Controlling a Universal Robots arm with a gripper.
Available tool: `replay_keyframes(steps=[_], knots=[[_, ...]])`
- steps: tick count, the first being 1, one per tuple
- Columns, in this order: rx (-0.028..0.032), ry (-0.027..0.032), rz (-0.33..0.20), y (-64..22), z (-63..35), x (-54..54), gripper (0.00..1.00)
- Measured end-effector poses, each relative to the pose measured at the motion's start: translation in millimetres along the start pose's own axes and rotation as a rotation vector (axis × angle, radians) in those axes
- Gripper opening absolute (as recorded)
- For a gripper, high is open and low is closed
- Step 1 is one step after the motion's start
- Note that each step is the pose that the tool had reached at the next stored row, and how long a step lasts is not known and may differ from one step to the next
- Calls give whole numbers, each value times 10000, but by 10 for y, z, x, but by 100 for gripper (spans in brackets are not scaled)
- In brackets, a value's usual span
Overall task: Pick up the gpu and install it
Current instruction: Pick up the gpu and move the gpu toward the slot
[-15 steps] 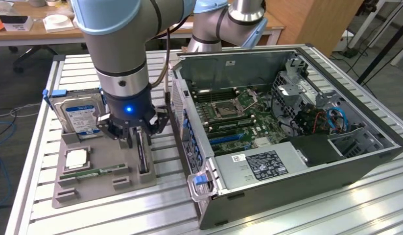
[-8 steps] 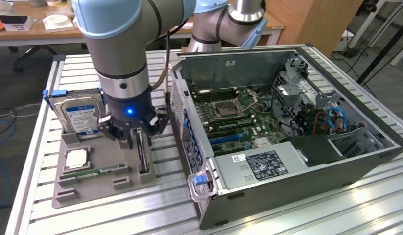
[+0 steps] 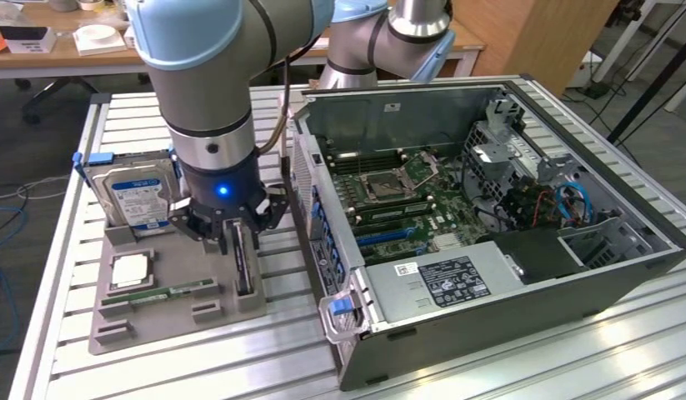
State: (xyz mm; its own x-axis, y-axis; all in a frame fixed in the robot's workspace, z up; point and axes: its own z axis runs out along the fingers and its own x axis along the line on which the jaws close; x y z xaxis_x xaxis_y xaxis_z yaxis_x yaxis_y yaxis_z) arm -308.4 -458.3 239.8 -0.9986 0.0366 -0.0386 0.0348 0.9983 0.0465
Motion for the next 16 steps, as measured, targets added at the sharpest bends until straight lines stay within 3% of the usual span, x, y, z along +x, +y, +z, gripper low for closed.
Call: replay_keyframes(steps=[16], knots=[[1,1,0,56,31,14,47]])
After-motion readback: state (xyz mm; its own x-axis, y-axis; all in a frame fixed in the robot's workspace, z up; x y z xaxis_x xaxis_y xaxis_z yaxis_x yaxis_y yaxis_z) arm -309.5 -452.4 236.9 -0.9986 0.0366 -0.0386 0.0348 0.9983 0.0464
